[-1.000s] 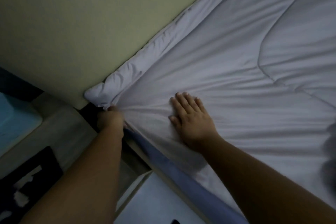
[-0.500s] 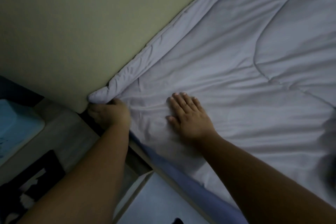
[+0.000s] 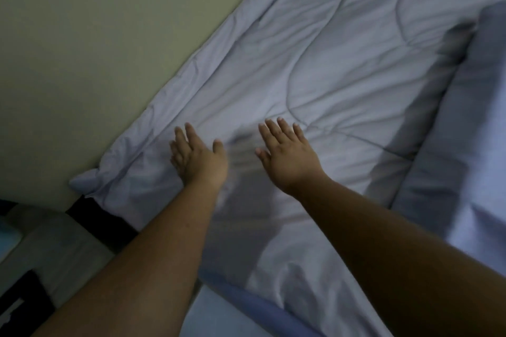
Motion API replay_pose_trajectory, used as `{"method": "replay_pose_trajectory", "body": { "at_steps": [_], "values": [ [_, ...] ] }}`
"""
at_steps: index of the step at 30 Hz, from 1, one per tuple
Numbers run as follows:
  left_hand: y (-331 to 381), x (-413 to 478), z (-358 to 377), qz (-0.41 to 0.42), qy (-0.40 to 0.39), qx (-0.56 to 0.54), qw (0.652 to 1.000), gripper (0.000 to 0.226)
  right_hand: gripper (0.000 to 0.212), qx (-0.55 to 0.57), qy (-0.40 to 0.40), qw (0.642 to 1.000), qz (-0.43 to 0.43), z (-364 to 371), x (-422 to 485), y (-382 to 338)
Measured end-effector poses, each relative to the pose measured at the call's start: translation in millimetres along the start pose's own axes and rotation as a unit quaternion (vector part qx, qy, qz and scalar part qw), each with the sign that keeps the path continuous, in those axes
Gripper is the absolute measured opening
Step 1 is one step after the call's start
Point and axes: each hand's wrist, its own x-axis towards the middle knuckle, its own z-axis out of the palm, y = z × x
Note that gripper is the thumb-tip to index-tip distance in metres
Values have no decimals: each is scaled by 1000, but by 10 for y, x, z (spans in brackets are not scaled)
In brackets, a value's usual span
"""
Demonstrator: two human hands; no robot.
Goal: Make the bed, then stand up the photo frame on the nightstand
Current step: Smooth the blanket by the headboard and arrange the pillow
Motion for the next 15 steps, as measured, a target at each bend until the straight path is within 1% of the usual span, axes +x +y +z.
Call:
{"method": "replay_pose_trajectory", "body": {
  "at_steps": [7, 10, 15],
  "values": [
    [1233, -685, 455, 131, -36, 30, 990, 69, 57, -4, 32, 998, 62, -612, -548, 1228],
    [1775, -1003, 718, 180, -59, 33, 981, 68, 58, -3, 44, 994, 102, -851, -811, 1806],
    [2671, -1564, 1185, 267, -83, 30, 960, 68, 57, -3, 84, 981, 174, -1196, -1364, 2794]
  ]
}}
